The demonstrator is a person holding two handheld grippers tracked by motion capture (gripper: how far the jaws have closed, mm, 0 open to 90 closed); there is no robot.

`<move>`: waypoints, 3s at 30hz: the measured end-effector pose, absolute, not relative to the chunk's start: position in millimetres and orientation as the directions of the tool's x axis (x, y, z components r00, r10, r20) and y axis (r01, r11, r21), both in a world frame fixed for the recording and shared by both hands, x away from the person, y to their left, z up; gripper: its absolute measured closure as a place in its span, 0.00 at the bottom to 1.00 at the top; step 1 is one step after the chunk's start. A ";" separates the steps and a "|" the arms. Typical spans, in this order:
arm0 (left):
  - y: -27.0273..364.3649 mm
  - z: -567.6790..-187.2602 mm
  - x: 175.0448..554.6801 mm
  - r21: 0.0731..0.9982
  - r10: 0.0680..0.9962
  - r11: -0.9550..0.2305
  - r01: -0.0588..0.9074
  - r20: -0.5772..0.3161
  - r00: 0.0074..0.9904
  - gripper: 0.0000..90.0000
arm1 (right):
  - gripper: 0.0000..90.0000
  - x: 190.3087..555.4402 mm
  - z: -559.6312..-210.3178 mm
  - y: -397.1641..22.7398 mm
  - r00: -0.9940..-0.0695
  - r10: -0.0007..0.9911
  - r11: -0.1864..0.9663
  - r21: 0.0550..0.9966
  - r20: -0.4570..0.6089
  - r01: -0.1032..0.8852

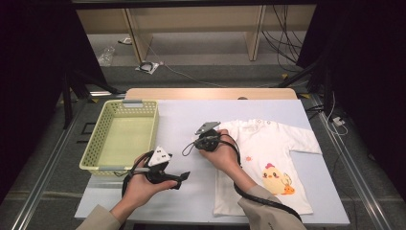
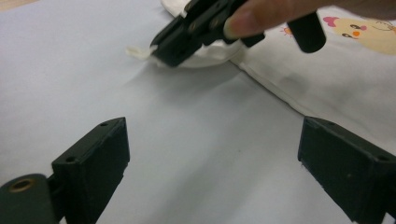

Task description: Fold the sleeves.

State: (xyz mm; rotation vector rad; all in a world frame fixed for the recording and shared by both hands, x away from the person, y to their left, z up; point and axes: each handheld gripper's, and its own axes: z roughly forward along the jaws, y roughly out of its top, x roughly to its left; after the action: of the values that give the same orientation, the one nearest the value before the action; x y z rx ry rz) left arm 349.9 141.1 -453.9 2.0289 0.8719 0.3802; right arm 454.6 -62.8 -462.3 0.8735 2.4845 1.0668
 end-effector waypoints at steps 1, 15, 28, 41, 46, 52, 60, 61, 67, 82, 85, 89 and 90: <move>141.0 -453.8 349.9 0.817 0.704 -0.374 0.438 -0.056 0.708 0.10 | 0.93 453.6 -458.6 -65.9 -0.766 0.643 0.530 0.741 -0.033 0.413; 139.8 -454.7 350.2 0.816 0.704 -0.377 0.438 -0.055 0.708 0.10 | 0.93 432.8 -420.2 -151.7 -0.594 0.801 0.372 0.844 -0.081 0.386; 138.8 -456.5 350.7 0.811 0.705 -0.383 0.442 -0.053 0.708 0.10 | 0.92 408.2 -423.1 -224.0 -0.401 0.913 0.255 0.878 -0.079 0.406; 139.4 -455.7 350.9 0.814 0.709 -0.376 0.442 -0.055 0.703 0.10 | 0.90 384.3 -435.6 -258.8 -0.311 0.947 0.222 0.864 -0.081 0.452; 139.3 -455.9 351.0 0.814 0.709 -0.376 0.442 -0.055 0.703 0.10 | 0.89 378.5 -441.2 -268.1 -0.296 0.952 0.218 0.853 -0.078 0.475; 140.2 -455.2 351.1 0.814 0.709 -0.376 0.442 -0.054 0.703 0.10 | 0.84 371.5 -447.3 -280.1 -0.274 0.959 0.207 0.830 -0.068 0.517; 140.0 -454.6 351.0 0.817 0.710 -0.374 0.440 -0.053 0.703 0.10 | 0.80 355.3 -453.3 -302.1 -0.216 0.975 0.172 0.815 -0.059 0.553; 140.0 -454.7 351.0 0.816 0.710 -0.374 0.440 -0.053 0.703 0.10 | 0.79 353.0 -453.1 -304.7 -0.208 0.977 0.166 0.813 -0.056 0.558; 140.2 -454.8 351.3 0.819 0.711 -0.371 0.438 -0.054 0.701 0.11 | 0.78 346.3 -454.4 -320.5 -0.176 0.983 0.142 0.810 -0.048 0.569; 142.4 -454.1 352.3 0.822 0.716 -0.361 0.440 -0.058 0.696 0.12 | 0.68 357.0 -447.1 -339.4 -0.139 0.990 0.091 0.819 -0.014 0.567; 142.5 -454.0 352.3 0.823 0.716 -0.361 0.440 -0.058 0.696 0.12 | 0.66 363.2 -446.6 -344.1 -0.135 0.991 0.083 0.806 -0.004 0.586; 142.8 -453.5 352.3 0.823 0.716 -0.360 0.439 -0.057 0.696 0.12 | 0.64 374.5 -446.2 -351.2 -0.124 0.992 0.076 0.793 -0.001 0.604; 142.9 -453.4 352.3 0.823 0.716 -0.360 0.438 -0.057 0.695 0.12 | 0.63 376.8 -446.1 -352.7 -0.122 0.993 0.076 0.789 -0.001 0.609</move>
State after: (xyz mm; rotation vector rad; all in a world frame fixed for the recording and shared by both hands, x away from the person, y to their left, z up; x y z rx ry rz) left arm 352.3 142.9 -453.4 2.0112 0.8863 0.3932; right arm 376.8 -352.7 -446.1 1.5860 1.7941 0.8768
